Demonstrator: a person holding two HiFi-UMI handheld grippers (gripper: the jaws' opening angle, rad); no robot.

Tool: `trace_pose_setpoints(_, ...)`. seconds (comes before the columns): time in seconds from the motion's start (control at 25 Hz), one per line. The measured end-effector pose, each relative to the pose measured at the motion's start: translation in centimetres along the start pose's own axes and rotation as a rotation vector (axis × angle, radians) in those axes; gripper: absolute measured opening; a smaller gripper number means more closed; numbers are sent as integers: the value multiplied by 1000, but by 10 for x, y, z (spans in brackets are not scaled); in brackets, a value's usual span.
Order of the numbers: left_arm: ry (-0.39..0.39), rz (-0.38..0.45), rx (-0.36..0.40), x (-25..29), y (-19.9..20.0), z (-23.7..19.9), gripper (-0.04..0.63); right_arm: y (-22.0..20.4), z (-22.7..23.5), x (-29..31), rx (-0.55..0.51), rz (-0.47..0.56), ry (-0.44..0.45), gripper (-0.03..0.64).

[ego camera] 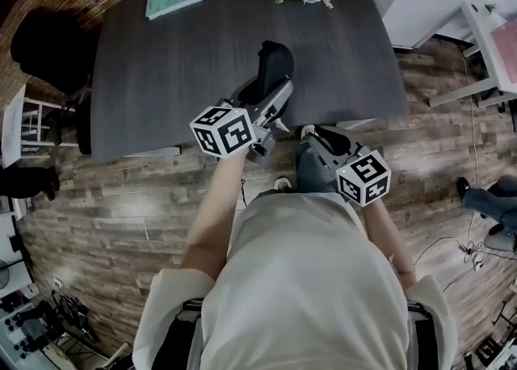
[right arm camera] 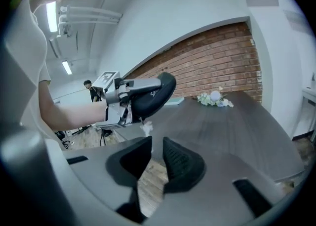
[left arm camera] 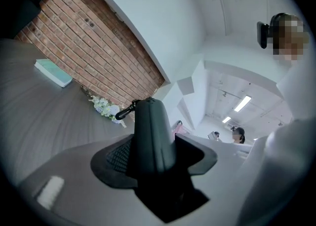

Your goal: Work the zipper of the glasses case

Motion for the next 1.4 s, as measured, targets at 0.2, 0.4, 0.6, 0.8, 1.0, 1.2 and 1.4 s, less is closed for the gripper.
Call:
trace_pose_setpoints(0.2,63,-53,-45,19,-14,-32,253,9,41,-7,-9,47,-90,10)
trace_pose_setpoints(0.4,114,-116,-77,47,-27,-63,255,18,76,4,-13,69,-127,5)
trace_pose_setpoints(0.6,160,-173,-87,78,-31,-89,255,19,97,20,-3,64,-110,5)
trace_pose_setpoints(0.8,217,-234,-84,111,-36,-113,256,17,117,33,-3,44,-80,5)
trace_pose_setpoints(1.0,278,-264,-93,127,-41,-133,258,19,131,42,-11,44,-70,5)
trace_pose_setpoints(1.2,337,-285,-71,131,-43,-138,259,19,133,44,-10,43,-62,5)
trace_pose_setpoints(1.4,401,-259,-65,119,-35,-147,262,20,124,47,-10,44,-50,5)
Point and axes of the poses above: the fingertips, and each gripper's own axes: x forward along the fingers, z to its right, y out of its top, the point moved 6 cm from there along -x, backward along the fingers, and after that the axes turned 15 degrees about -x, right-handed, at the moved point
